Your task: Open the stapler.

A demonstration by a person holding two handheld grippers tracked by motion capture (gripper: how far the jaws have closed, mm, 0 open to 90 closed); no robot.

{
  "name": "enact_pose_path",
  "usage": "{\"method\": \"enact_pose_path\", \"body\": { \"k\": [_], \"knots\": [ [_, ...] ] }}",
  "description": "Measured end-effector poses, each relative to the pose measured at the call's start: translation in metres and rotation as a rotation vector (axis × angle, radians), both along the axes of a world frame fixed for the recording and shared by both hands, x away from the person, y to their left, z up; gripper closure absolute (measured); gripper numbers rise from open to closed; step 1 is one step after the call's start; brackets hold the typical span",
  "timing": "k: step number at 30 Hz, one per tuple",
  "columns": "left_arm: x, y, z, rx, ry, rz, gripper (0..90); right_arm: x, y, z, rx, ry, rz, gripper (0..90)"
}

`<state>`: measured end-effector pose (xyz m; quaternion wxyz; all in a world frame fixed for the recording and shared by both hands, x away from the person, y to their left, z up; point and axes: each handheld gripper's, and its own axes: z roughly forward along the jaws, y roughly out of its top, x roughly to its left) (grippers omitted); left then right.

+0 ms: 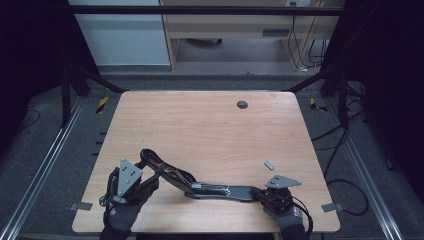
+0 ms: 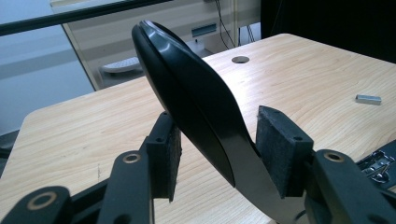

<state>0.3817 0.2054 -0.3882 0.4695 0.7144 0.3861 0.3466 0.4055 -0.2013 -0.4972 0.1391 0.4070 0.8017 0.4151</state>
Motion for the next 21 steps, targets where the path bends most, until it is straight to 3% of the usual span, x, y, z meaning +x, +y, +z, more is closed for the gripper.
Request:
{"method": "enact_pose_path", "body": {
  "k": [21],
  "knots": [
    [0.0002, 0.0077, -0.0050, 0.004, 0.011, 0.018, 46.4, 0.0011, -0.0003, 0.0005, -0.003, 0.005, 0.006, 90.0]
  ]
}}
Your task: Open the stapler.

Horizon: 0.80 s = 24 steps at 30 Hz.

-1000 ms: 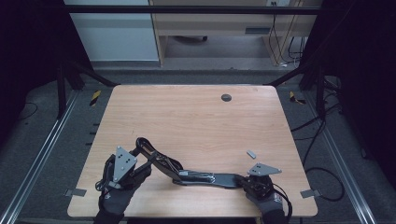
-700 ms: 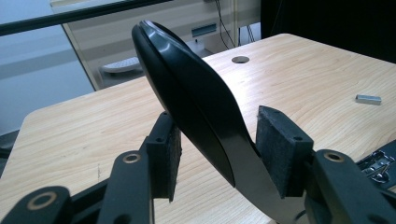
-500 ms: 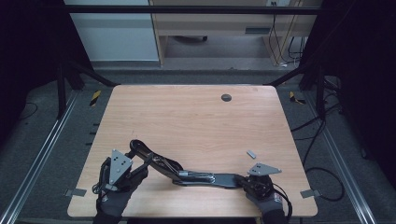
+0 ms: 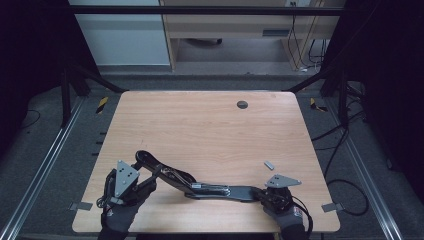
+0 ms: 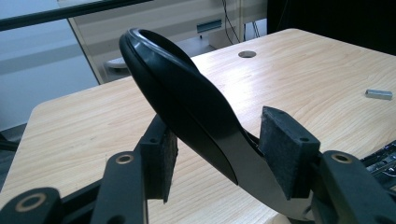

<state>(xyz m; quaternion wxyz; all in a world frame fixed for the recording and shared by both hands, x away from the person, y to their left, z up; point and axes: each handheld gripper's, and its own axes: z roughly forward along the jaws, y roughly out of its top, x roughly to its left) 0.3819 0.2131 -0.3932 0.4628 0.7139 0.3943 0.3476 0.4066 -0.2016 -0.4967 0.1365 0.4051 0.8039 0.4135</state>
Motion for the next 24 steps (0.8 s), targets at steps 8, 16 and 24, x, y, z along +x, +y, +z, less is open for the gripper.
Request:
{"method": "enact_pose_path", "body": {
  "k": [8, 16, 24],
  "knots": [
    [-0.001, 0.001, 0.001, 0.009, -0.002, -0.003, 45.8, 0.000, 0.001, 0.001, -0.002, 0.001, 0.001, 90.0],
    [-0.004, 0.006, 0.007, -0.005, -0.023, 0.006, 44.4, 0.000, 0.000, 0.000, -0.001, -0.001, 0.008, 88.5],
    [-0.014, 0.013, 0.012, -0.006, -0.018, -0.009, 41.8, 0.000, 0.000, 0.000, 0.001, 0.002, 0.006, 88.5]
  ]
}}
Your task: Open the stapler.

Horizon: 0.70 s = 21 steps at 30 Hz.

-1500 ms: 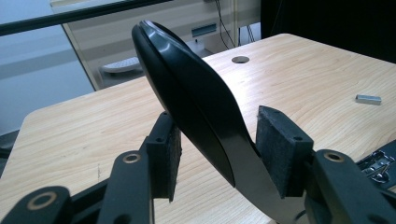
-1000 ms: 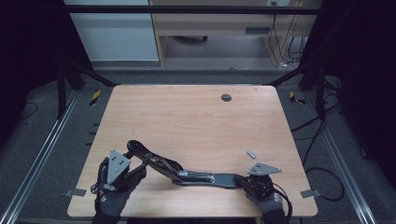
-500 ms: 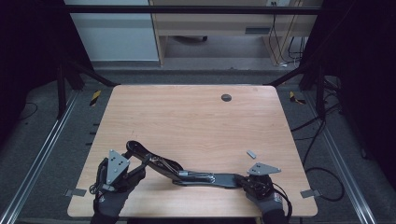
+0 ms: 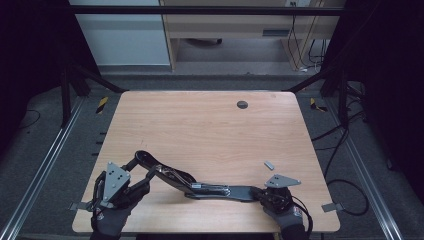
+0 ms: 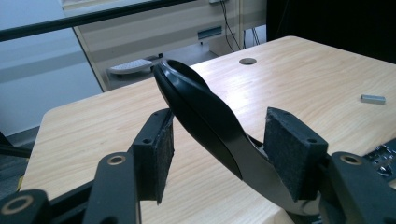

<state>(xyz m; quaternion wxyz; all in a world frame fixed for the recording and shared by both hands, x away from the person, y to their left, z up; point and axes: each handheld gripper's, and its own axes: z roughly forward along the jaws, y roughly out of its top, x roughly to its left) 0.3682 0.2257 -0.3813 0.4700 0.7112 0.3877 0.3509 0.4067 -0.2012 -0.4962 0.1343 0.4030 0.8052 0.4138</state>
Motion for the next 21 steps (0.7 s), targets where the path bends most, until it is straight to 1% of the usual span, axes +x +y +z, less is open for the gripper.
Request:
{"method": "enact_pose_path", "body": {
  "k": [2, 3, 5, 6, 7, 8, 12, 13, 14, 15, 17, 19, 21],
  "knots": [
    [-0.002, 0.000, -0.002, 0.012, 0.011, -0.005, 40.8, 0.000, 0.000, 0.000, 0.000, -0.001, 0.001, 88.5],
    [-0.002, 0.001, -0.005, 0.020, 0.000, -0.029, 40.8, 0.000, 0.000, 0.000, 0.000, -0.002, 0.001, 88.4],
    [-0.003, 0.002, -0.006, 0.026, 0.002, -0.028, 40.7, 0.000, 0.000, 0.000, 0.001, 0.000, 0.001, 88.2],
    [-0.004, 0.003, -0.008, 0.027, 0.010, -0.019, 40.7, 0.000, 0.000, 0.000, 0.001, 0.000, 0.001, 88.2],
    [-0.006, 0.006, -0.012, 0.038, 0.023, -0.016, 40.6, 0.000, 0.000, 0.000, 0.003, 0.000, 0.001, 87.9],
    [-0.006, 0.006, -0.012, 0.038, 0.023, -0.016, 40.5, 0.000, 0.000, 0.000, 0.003, 0.000, 0.001, 87.9],
    [-0.007, 0.013, -0.022, 0.051, 0.051, 0.002, 40.6, 0.000, 0.000, 0.000, 0.003, 0.002, 0.001, 87.5],
    [-0.007, 0.014, -0.025, 0.054, 0.056, 0.008, 40.6, 0.000, 0.001, 0.001, -0.008, 0.001, -0.001, 85.7],
    [-0.006, 0.016, -0.027, 0.052, 0.064, 0.013, 40.6, 0.000, 0.001, 0.001, -0.008, 0.001, -0.001, 85.7],
    [-0.004, 0.019, -0.032, 0.057, 0.077, 0.023, 40.7, 0.000, 0.001, 0.002, -0.027, 0.001, -0.007, 85.0],
    [-0.003, 0.020, -0.034, 0.060, 0.082, 0.025, 40.8, 0.000, 0.000, 0.003, -0.031, 0.006, -0.008, 84.8],
    [0.002, 0.023, -0.041, 0.073, 0.100, 0.030, 41.0, 0.000, 0.000, 0.006, -0.022, -0.002, -0.016, 83.2],
    [0.004, 0.025, -0.047, 0.074, 0.124, 0.044, 41.6, -0.001, -0.002, 0.012, -0.008, -0.017, -0.022, 79.9]
  ]
}}
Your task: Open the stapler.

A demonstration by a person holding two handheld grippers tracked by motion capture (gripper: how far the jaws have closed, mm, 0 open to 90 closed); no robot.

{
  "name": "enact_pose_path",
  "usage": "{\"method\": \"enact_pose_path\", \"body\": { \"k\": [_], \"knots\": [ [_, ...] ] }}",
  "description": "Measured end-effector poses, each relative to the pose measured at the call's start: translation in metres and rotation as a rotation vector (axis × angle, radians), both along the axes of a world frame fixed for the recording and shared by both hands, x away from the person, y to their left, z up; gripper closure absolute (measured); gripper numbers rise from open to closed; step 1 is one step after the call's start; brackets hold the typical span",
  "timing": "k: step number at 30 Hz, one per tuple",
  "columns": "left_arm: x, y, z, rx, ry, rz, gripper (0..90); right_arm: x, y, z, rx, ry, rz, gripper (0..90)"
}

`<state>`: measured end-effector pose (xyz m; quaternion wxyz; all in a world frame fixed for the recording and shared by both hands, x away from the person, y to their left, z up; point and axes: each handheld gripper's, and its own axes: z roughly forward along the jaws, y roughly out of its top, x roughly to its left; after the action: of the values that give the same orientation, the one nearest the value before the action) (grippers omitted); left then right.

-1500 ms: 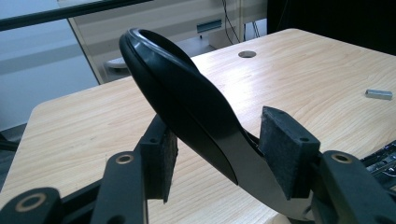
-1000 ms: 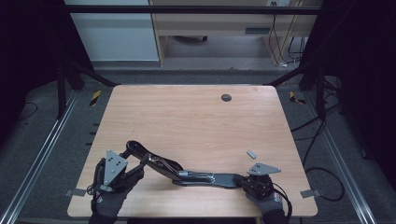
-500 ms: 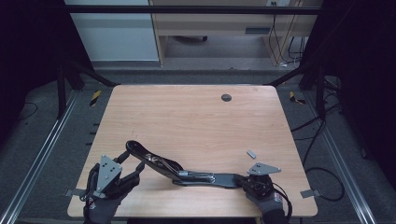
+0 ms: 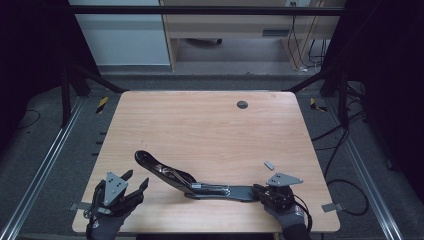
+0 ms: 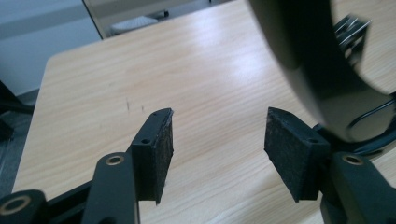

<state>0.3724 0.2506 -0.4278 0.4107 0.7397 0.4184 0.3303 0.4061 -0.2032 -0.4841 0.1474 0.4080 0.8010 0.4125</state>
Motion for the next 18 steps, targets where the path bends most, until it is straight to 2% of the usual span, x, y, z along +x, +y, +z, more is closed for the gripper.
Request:
{"method": "enact_pose_path", "body": {
  "k": [2, 5, 6, 14, 18],
  "knots": [
    [0.002, 0.002, -0.004, 0.012, 0.012, 0.015, 41.8, 0.000, -0.001, 0.002, -0.004, -0.004, 0.000, 78.1],
    [0.004, 0.003, -0.009, -0.005, 0.020, 0.043, 42.0, 0.001, -0.002, 0.006, -0.048, -0.014, -0.024, 72.5],
    [0.005, 0.005, -0.011, 0.012, 0.027, 0.042, 42.0, 0.002, -0.004, 0.009, -0.058, -0.014, -0.034, 71.0],
    [0.011, 0.008, -0.019, 0.027, 0.059, 0.029, 43.1, 0.006, -0.014, 0.019, -0.030, -0.043, -0.080, 64.0],
    [0.014, 0.009, -0.022, 0.036, 0.072, 0.029, 43.5, 0.008, -0.019, 0.025, -0.036, -0.070, -0.081, 63.2]
  ]
}}
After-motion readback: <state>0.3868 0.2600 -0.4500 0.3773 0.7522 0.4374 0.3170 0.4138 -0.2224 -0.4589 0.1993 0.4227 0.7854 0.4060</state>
